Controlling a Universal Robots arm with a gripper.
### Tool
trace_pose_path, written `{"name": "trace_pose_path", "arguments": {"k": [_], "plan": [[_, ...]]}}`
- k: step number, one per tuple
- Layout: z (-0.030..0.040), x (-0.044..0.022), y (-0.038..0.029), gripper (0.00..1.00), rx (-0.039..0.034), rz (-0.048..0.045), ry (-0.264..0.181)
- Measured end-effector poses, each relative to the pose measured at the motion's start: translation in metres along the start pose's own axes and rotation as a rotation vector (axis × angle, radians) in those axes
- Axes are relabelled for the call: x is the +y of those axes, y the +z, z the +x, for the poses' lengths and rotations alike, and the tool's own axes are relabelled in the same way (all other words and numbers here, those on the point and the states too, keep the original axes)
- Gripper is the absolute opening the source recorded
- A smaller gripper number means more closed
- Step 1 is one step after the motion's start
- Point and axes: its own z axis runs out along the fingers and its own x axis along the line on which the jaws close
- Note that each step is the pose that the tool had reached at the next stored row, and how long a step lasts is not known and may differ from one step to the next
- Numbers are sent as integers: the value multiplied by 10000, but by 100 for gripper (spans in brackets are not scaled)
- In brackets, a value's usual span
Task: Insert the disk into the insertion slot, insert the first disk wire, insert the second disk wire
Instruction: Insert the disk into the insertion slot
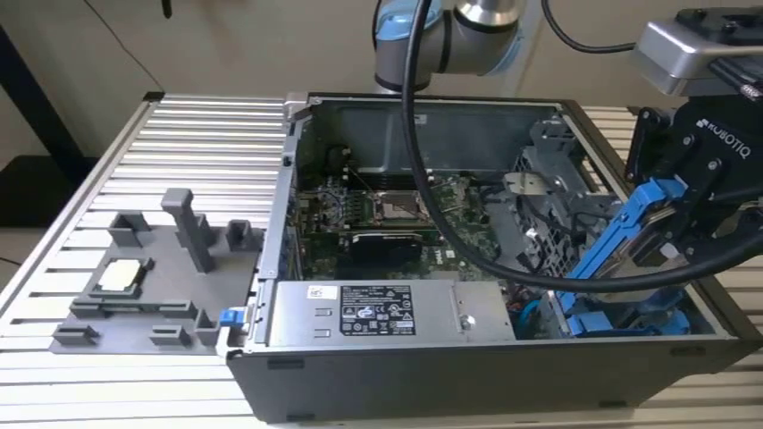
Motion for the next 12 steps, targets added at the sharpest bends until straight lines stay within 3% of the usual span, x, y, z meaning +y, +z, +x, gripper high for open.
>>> {"name": "trace_pose_path", "arguments": {"k": [12], "plan": [[-63,-18,161,33,-72,8,-1]]}}
